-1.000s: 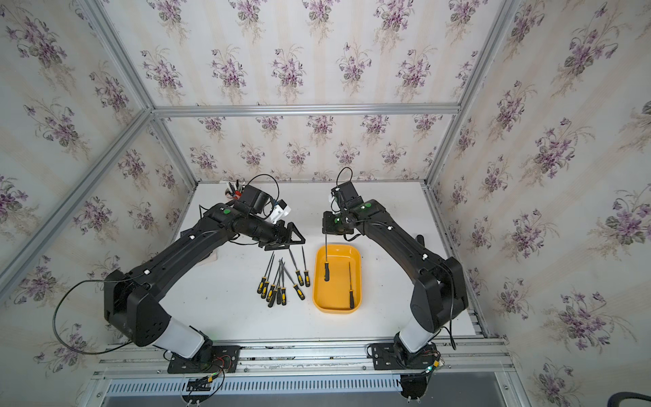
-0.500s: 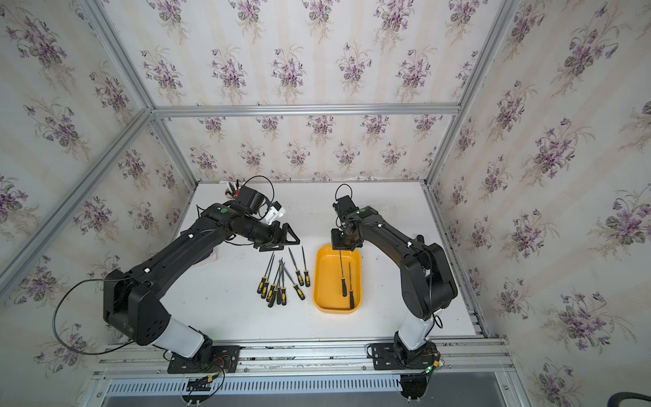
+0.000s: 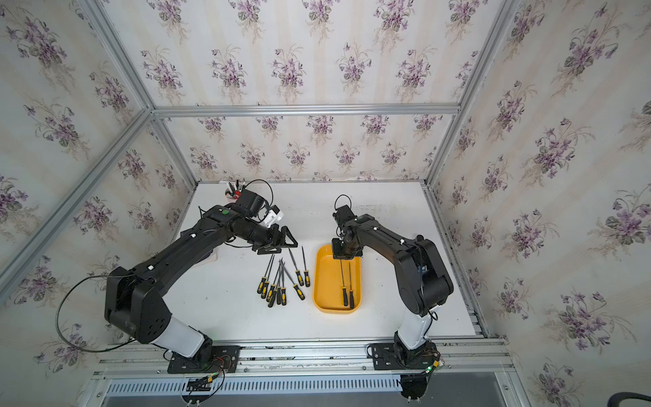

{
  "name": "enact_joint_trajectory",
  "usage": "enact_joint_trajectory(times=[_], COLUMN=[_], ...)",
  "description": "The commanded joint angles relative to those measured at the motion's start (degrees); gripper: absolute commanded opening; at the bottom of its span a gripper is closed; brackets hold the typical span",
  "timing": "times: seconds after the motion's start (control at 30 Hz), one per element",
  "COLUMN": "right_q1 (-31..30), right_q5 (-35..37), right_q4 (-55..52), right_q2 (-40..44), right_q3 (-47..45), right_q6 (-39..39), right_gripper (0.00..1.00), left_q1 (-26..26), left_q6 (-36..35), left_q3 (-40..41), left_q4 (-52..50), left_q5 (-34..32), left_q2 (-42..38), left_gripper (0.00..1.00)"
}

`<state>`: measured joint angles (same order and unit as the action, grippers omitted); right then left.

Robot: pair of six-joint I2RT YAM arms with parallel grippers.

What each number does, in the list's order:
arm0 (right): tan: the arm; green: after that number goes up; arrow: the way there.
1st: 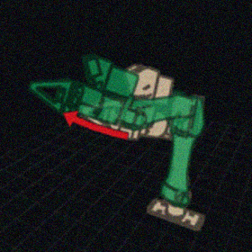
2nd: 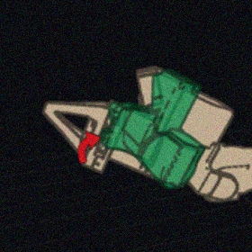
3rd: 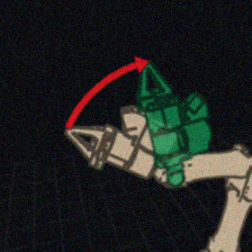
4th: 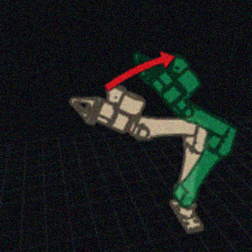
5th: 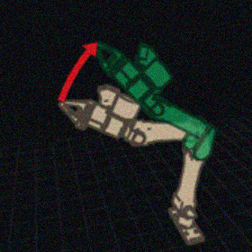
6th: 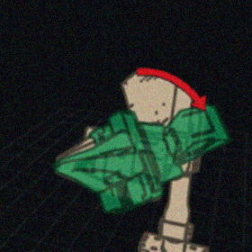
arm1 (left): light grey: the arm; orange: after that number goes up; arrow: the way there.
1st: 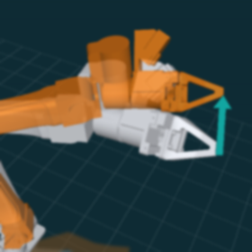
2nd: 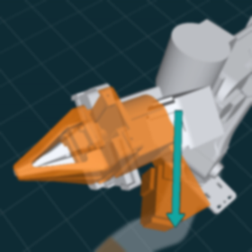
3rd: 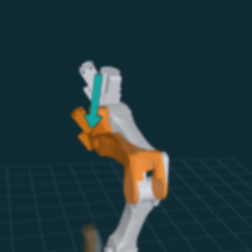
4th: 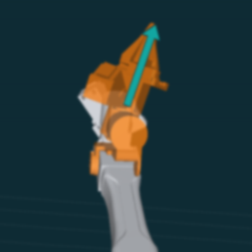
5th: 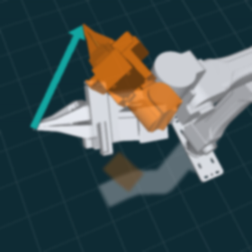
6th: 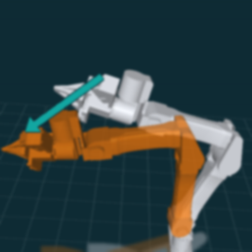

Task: Put the file tool into the storage box
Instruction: Place the file tool in the storage box.

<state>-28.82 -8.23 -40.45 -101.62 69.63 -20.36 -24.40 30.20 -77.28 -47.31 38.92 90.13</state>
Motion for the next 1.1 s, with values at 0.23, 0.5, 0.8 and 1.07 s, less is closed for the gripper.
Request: enact_joint_trajectory(times=[0.23,0.5,0.8,1.07], right_q1=[0.01,0.08,0.07,0.08], right_q5=[0.76,1.94,2.34,2.78], right_q4=[1.44,2.37,2.74,3.26], right_q2=[0.35,0.33,0.28,0.29], right_q3=[-2.61,-3.87,-4.72,-5.46], right_q6=[-1.61,-2.23,-2.46,-2.49], right_gripper=[0.00,0.00,0.00,0.00], left_q1=[0.57,0.67,0.87,1.12], left_q6=[-0.67,-0.38,-0.48,0.07], left_q3=[1.67,2.56,3.75,4.88], left_q4=[1.06,1.73,1.89,2.89], left_q5=[-0.81,-0.91,-2.35,-2.93], left_q2=[0.23,0.67,0.45,0.40], left_gripper=[0.83,0.84,0.84,0.84])
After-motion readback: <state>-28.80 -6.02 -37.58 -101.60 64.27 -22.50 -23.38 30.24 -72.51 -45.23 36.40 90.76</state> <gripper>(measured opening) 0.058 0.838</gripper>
